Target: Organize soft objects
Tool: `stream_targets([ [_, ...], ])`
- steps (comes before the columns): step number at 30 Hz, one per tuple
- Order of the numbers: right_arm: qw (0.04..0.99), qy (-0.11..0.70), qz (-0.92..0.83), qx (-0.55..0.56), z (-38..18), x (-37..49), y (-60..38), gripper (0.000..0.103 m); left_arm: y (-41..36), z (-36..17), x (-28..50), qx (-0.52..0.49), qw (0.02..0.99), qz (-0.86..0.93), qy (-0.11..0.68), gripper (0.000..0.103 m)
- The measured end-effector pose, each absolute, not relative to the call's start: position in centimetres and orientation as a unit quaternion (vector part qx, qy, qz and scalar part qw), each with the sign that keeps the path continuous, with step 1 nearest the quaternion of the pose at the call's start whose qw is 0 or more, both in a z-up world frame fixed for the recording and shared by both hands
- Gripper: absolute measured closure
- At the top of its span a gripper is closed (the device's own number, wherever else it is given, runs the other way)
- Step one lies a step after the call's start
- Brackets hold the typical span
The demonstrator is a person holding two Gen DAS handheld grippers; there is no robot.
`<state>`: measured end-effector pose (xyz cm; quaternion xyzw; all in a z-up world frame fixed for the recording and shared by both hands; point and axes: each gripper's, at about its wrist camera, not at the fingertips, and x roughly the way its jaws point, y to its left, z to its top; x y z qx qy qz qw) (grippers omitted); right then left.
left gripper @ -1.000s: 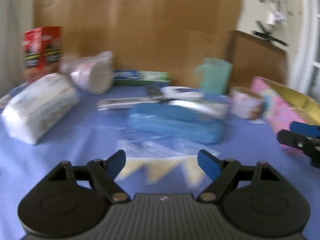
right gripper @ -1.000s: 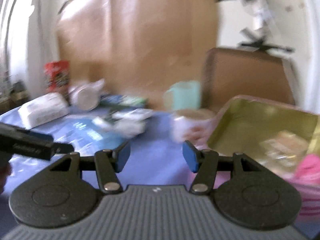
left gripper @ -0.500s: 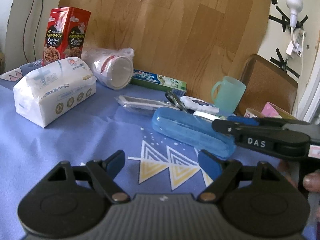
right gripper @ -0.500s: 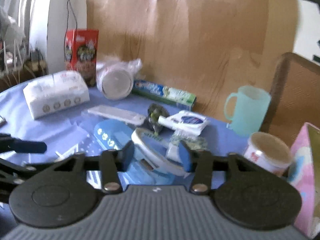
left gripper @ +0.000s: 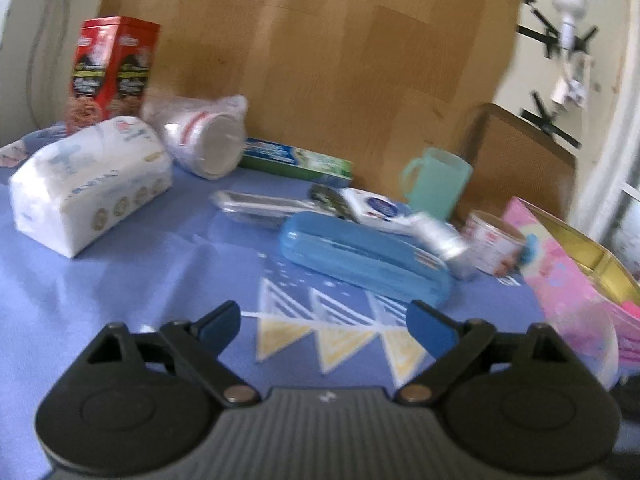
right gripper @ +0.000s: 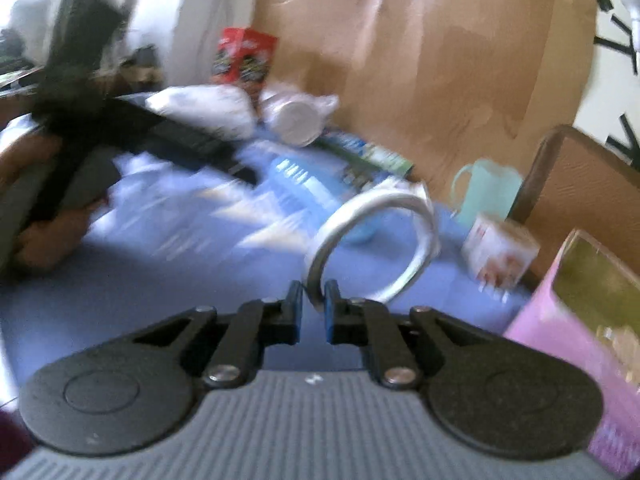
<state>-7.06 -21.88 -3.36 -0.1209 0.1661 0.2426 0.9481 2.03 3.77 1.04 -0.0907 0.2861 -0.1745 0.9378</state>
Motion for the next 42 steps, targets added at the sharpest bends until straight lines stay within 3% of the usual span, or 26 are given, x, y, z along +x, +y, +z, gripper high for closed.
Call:
stream_targets([
  [1, 0.946, 0.176, 0.247, -0.113, -3.7, -7.6, -22.1, 0.086, 3.6, 1.2, 1.7, -0.089, 0.937, -0.184, 0.284, 0.01],
  [3, 0.946, 0.184, 0.251, -0.089, -3.9, -8.0, -22.8, 0.06, 3.2, 1.5, 1.0, -0.1, 0.929, -0.213, 0.286, 0.01],
  [5, 0.95, 0.185, 0.241, -0.07, -4.0, -8.1, -23.5, 0.047, 2.7, 1.6, 0.3, -0.121, 0.913, -0.251, 0.297, 0.01],
  [13, 0.952, 0.215, 0.219, -0.014, -5.0, -9.4, -27.2, 0.043, -2.1, 1.9, -1.8, -0.074, 0.88, -0.323, 0.339, 0.01],
  [17, 0.96, 0.213, 0.182, -0.002, -5.4, -10.4, -28.9, 0.026, -4.6, 1.5, -2.1, -0.048, 0.866, -0.342, 0.363, 0.016],
  [21, 0.96, 0.205, 0.19, 0.001, -5.3, -9.9, -28.4, 0.023, -7.1, 1.3, -2.7, 0.009, 0.87, -0.319, 0.376, 0.026],
  [23, 0.961, 0.194, 0.198, -0.011, -5.3, -9.5, -27.7, 0.019, -7.9, 1.4, -3.2, 0.022, 0.869, -0.319, 0.379, 0.037],
  [25, 0.96, 0.193, 0.202, -0.02, -5.4, -8.6, -26.9, 0.02, -8.4, 1.5, -3.6, 0.032, 0.865, -0.327, 0.38, 0.054],
  [28, 0.958, 0.201, 0.206, -0.003, -5.5, -7.5, -26.5, 0.021, -9.4, 1.5, -4.2, 0.064, 0.87, -0.319, 0.371, 0.058],
  [32, 0.969, 0.156, 0.191, 0.0, -4.9, -9.0, -27.4, 0.023, -9.4, 2.9, -3.6, 0.032, 0.863, -0.343, 0.371, 0.058],
  [38, 0.993, 0.061, 0.106, -0.008, -2.9, -11.0, -30.6, 0.023, -14.4, 7.9, -3.4, 0.068, 0.873, -0.389, 0.288, 0.058],
  [42, 0.998, 0.049, 0.046, 0.02, -2.3, -9.6, -34.1, 0.023, -19.0, 9.4, -2.7, 0.088, 0.871, -0.417, 0.247, 0.057],
])
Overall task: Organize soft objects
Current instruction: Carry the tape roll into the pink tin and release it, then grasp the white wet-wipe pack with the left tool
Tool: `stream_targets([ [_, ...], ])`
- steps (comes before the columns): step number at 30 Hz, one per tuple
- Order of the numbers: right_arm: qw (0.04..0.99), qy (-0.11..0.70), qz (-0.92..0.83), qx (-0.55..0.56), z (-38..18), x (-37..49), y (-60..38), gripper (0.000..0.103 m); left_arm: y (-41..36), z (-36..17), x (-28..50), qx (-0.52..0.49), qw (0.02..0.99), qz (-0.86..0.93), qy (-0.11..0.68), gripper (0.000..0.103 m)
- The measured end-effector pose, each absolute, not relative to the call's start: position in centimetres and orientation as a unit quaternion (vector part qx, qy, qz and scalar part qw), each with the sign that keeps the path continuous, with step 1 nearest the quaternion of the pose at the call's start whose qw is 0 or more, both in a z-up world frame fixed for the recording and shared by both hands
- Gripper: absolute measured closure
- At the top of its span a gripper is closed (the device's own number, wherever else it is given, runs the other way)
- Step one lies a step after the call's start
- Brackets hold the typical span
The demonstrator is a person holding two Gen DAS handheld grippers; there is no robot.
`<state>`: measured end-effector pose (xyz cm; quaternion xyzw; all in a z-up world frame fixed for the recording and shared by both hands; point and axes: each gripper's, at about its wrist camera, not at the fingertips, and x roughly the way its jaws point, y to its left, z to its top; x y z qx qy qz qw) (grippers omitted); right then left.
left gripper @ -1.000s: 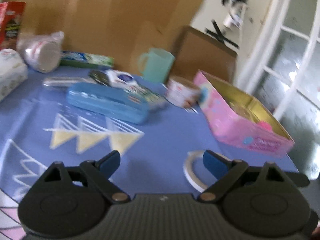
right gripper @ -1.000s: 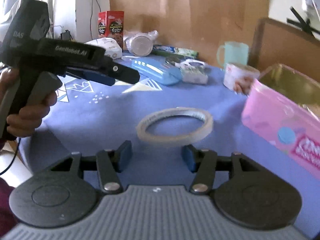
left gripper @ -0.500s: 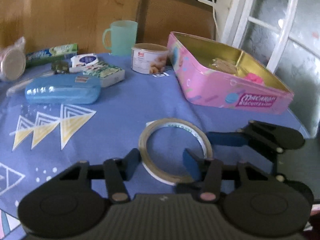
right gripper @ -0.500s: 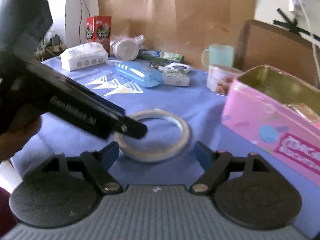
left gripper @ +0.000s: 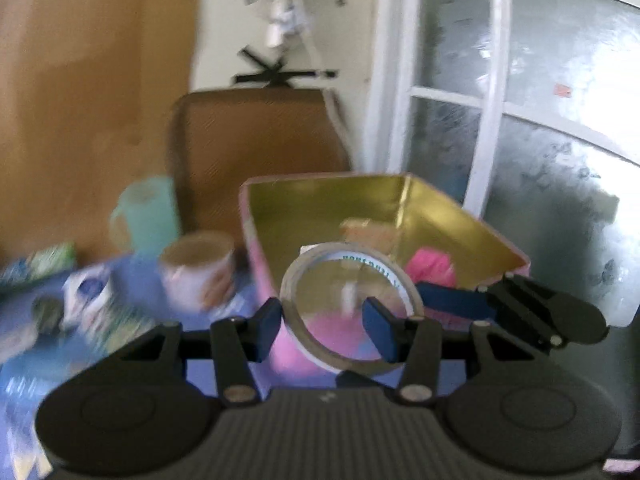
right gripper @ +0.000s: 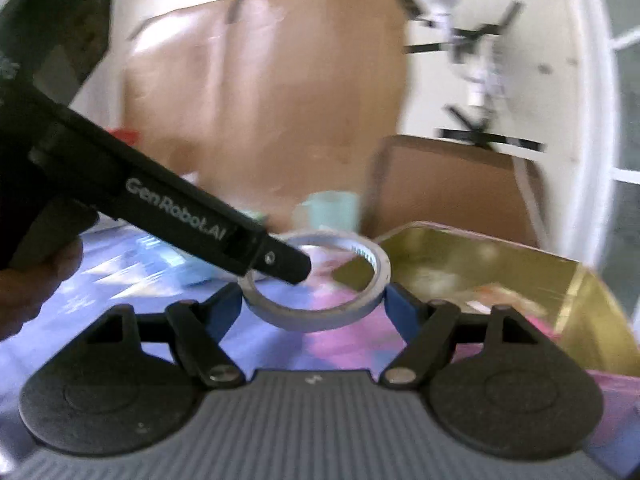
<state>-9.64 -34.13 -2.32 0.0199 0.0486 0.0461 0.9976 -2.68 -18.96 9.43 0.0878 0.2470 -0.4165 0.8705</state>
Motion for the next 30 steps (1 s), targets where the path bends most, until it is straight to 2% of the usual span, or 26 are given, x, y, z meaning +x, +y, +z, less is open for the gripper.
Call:
stream_targets([
  [2, 0.998, 0.052, 0.025, 0.039, -2.2, -8.3, -35.7, 0.023, -21.3, 9.5, -1.9, 0.095, 0.87, -0.42, 0.24, 0.055],
  [4, 0.997, 0.057, -0.002, 0.052, -2.2, -6.8, -37.1, 0.023, -23.3, 9.1, -1.2, 0.102, 0.871, -0.416, 0.239, 0.044],
  [6, 0.996, 0.063, -0.029, 0.051, -2.3, -4.9, -37.7, 0.022, -24.7, 8.3, -0.6, 0.112, 0.884, -0.39, 0.232, 0.038],
  [8, 0.994, 0.083, -0.053, 0.037, -2.9, -2.6, -37.6, 0.021, -24.8, 7.7, 0.0, 0.113, 0.893, -0.367, 0.234, 0.038],
  [9, 0.994, 0.088, -0.056, 0.038, -3.2, -2.0, -37.6, 0.015, -24.2, 7.5, 0.2, 0.103, 0.893, -0.365, 0.242, 0.038],
  [11, 0.993, 0.087, -0.055, 0.059, -3.2, -2.2, -37.8, 0.015, -22.3, 7.4, 0.2, 0.082, 0.893, -0.369, 0.246, 0.038],
  [15, 0.995, 0.061, -0.059, 0.059, -2.7, -3.9, -37.1, 0.016, -16.0, 7.1, 0.1, 0.045, 0.905, -0.348, 0.24, 0.029],
  [17, 0.996, 0.047, -0.053, 0.061, -2.3, -4.4, -36.8, 0.017, -12.5, 6.1, 0.5, 0.031, 0.914, -0.317, 0.249, 0.028],
  [20, 0.998, 0.035, -0.018, 0.059, -1.0, -4.6, -35.7, 0.028, -7.0, 3.8, 1.9, 0.013, 0.927, -0.246, 0.284, 0.028],
  [21, 0.998, 0.038, 0.003, 0.058, -0.5, -4.4, -35.0, 0.034, -5.1, 3.0, 2.5, 0.006, 0.93, -0.218, 0.297, 0.028],
  [23, 0.996, 0.051, 0.05, 0.06, 0.5, -3.3, -33.6, 0.037, -1.9, 1.8, 3.6, -0.001, 0.936, -0.165, 0.312, 0.028],
  [26, 0.989, 0.082, 0.106, 0.065, 1.7, -0.8, -30.8, 0.038, 2.0, 0.8, 4.2, -0.008, 0.945, -0.106, 0.309, 0.029],
  [28, 0.984, 0.105, 0.134, 0.058, 2.5, 1.5, -28.7, 0.038, 4.2, 0.6, 4.3, -0.069, 0.94, -0.117, 0.313, 0.029],
  [30, 0.98, 0.122, 0.151, 0.039, 3.0, 4.0, -26.3, 0.038, 4.8, 0.6, 4.4, -0.088, 0.941, -0.11, 0.308, 0.029],
])
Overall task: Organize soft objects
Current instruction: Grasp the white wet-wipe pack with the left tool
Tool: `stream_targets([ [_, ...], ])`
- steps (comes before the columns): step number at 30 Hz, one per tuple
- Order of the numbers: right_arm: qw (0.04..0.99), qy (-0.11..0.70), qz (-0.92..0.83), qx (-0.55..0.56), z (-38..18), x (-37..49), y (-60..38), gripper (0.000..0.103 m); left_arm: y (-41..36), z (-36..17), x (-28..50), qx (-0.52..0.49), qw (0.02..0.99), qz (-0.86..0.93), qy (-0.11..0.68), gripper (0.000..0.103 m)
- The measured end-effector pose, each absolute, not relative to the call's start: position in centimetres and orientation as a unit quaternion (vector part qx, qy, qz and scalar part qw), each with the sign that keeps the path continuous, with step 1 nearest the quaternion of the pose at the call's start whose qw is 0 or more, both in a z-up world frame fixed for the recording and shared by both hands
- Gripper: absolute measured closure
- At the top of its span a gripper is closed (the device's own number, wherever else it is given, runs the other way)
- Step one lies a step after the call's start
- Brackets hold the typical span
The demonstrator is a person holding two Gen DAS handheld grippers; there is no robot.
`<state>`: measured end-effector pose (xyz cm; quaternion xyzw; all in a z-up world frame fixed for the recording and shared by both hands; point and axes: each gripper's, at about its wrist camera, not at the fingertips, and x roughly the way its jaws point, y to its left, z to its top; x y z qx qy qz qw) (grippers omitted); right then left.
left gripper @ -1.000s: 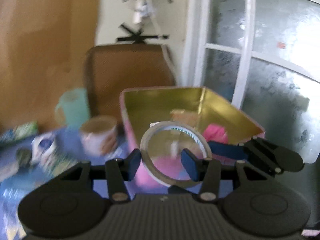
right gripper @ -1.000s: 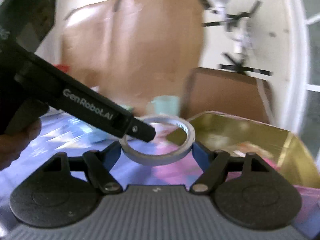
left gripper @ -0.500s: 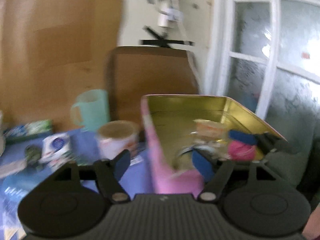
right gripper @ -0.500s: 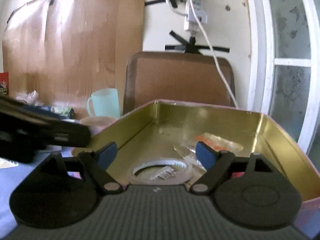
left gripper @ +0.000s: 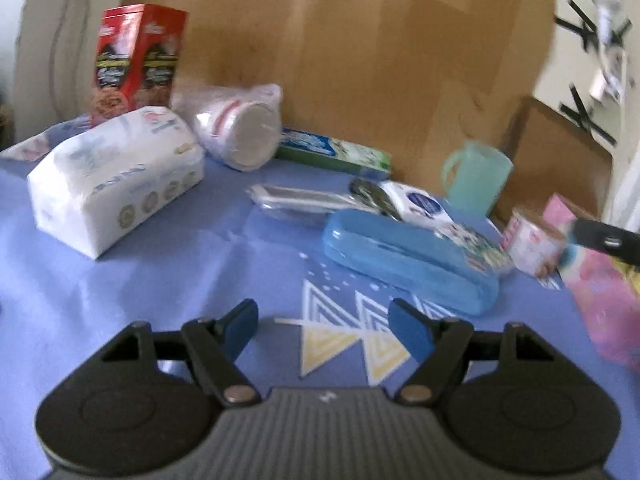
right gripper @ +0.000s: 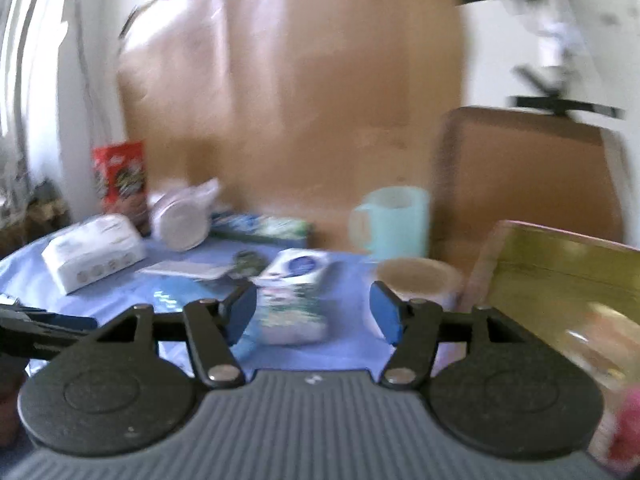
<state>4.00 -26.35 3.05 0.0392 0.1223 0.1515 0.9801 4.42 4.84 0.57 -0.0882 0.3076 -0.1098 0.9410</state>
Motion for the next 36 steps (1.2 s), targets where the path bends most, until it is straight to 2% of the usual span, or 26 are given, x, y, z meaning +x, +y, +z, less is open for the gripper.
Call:
stream_targets([
  [7, 0.967, 0.22, 0.126, 0.011, 4.4, 16.2, -20.2, 0.033, 4.1, 0.7, 3.5, -0.075, 0.948, -0.123, 0.285, 0.029],
  [11, 0.945, 0.31, 0.084, 0.054, 2.9, 22.8, -19.7, 0.033, 4.5, 0.8, 3.3, -0.086, 0.949, -0.13, 0.273, 0.029],
  [13, 0.929, 0.351, 0.085, 0.075, 1.8, 25.0, -19.8, 0.026, 4.6, 0.8, 3.2, -0.092, 0.949, -0.135, 0.27, 0.029],
  [14, 0.926, 0.361, 0.075, 0.079, 1.4, 25.6, -19.7, 0.019, 4.7, 0.8, 3.2, -0.095, 0.949, -0.137, 0.269, 0.029],
  [16, 0.932, 0.354, 0.063, 0.054, 1.1, 25.7, -18.7, 0.02, 4.9, 0.8, 3.3, -0.101, 0.948, -0.14, 0.269, 0.029],
  [17, 0.935, 0.344, 0.068, 0.046, 1.1, 25.4, -18.3, 0.033, 5.0, 0.8, 3.4, -0.105, 0.947, -0.141, 0.269, 0.029],
  [20, 0.941, 0.328, 0.07, 0.041, 1.6, 23.9, -17.9, 0.037, 5.2, 0.8, 3.5, -0.112, 0.946, -0.141, 0.27, 0.029],
  [28, 0.975, 0.178, 0.135, 0.014, 5.5, 11.4, -19.5, 0.036, 5.4, 0.7, 3.5, -0.118, 0.946, -0.132, 0.272, 0.029],
  [31, 0.966, 0.176, 0.187, 0.004, 4.4, 4.7, -21.0, 0.036, 5.2, 0.7, 3.5, -0.113, 0.945, -0.135, 0.276, 0.029],
  [36, 0.951, 0.222, 0.212, -0.029, -0.1, -3.3, -22.4, 0.036, 2.8, 1.1, 2.7, -0.06, 0.941, -0.175, 0.283, 0.029],
])
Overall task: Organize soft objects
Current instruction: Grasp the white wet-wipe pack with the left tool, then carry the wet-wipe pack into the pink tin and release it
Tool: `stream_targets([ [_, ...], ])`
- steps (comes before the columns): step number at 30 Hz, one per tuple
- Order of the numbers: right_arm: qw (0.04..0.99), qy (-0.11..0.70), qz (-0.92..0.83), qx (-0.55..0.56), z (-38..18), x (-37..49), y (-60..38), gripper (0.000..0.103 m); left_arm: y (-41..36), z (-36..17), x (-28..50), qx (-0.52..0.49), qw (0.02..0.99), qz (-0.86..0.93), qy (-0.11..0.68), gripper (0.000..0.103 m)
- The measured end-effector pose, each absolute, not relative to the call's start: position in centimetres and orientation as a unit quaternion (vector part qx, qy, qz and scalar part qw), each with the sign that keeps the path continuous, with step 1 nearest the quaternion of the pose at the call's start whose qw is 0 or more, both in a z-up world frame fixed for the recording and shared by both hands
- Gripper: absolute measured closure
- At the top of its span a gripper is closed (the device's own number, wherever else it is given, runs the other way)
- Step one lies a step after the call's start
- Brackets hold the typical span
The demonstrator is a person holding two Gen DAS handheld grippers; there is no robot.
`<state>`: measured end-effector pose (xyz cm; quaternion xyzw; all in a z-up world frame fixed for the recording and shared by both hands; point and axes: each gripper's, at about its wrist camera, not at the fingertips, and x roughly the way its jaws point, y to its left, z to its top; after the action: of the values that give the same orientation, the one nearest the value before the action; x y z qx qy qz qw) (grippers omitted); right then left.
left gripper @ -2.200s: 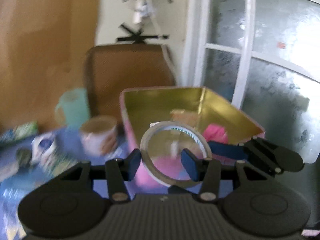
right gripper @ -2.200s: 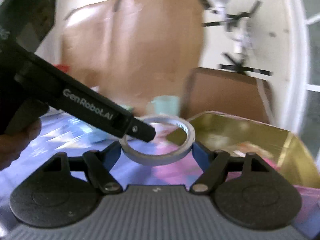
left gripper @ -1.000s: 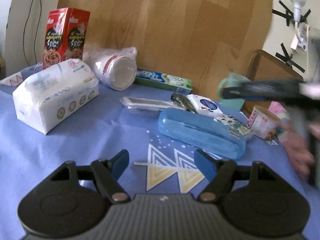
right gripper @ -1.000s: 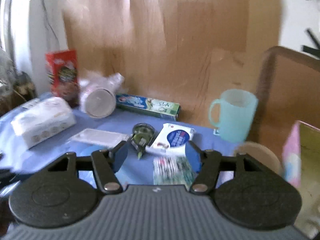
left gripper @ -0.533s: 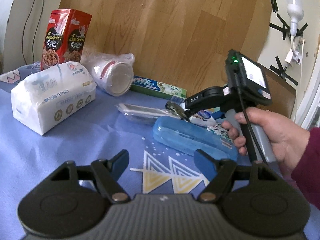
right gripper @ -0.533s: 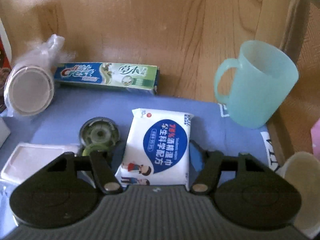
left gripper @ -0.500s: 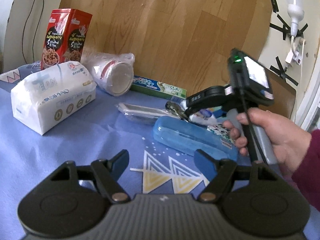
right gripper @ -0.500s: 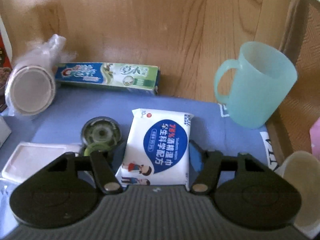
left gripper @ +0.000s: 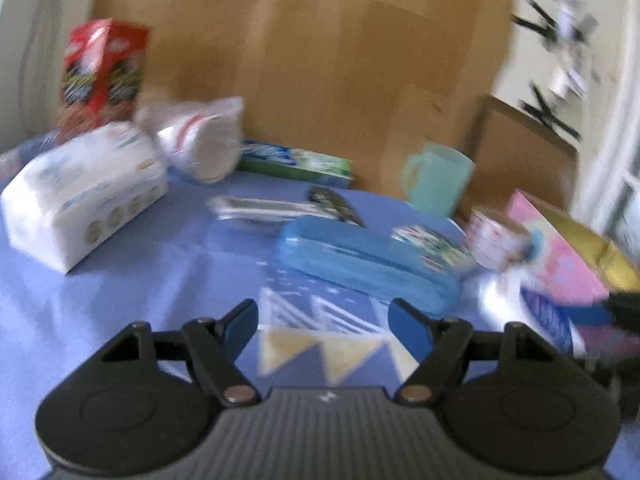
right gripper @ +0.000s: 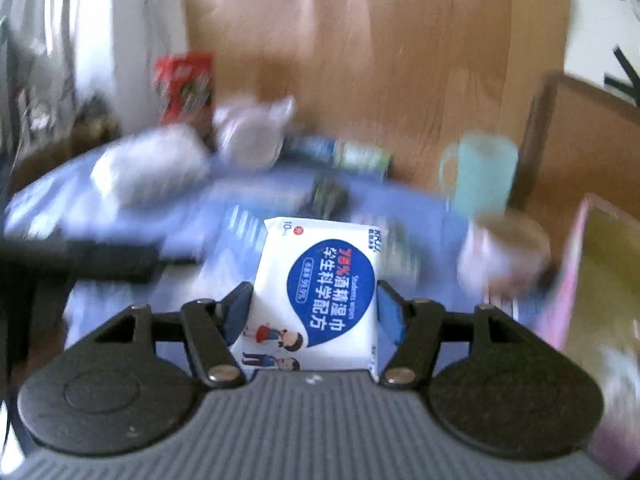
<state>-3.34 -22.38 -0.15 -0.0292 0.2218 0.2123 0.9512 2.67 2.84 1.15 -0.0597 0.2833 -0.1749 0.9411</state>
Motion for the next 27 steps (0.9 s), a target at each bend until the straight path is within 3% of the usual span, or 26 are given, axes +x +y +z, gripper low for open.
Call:
stream_targets([
  [4, 0.955, 0.231, 0.18, -0.043, -2.9, -5.6, -22.5, 0.033, -0.5, 1.6, 1.0, -0.07, 0.911, -0.255, 0.317, 0.029],
  [9, 0.955, 0.23, 0.184, -0.025, -4.0, -6.1, -23.8, 0.018, -3.3, 2.1, -0.4, -0.075, 0.873, -0.305, 0.374, 0.033],
  [13, 0.957, 0.216, 0.194, -0.012, -4.8, -6.6, -24.3, 0.019, -4.7, 1.6, -0.7, -0.077, 0.852, -0.318, 0.41, 0.034],
  [15, 0.956, 0.212, 0.204, 0.0, -5.1, -6.7, -24.6, 0.026, -5.6, 1.5, -1.1, -0.056, 0.858, -0.315, 0.401, 0.036],
  [16, 0.956, 0.208, 0.206, 0.001, -5.1, -6.8, -24.6, 0.027, -6.2, 1.5, -1.3, -0.049, 0.858, -0.317, 0.401, 0.047],
  [17, 0.958, 0.202, 0.206, 0.0, -5.1, -7.0, -24.6, 0.032, -6.6, 1.5, -1.3, -0.052, 0.85, -0.33, 0.407, 0.051],
  [27, 0.992, 0.071, 0.102, 0.018, -2.0, -10.0, -30.5, 0.033, -15.0, 8.3, -1.9, 0.006, 0.861, -0.399, 0.315, 0.051],
])
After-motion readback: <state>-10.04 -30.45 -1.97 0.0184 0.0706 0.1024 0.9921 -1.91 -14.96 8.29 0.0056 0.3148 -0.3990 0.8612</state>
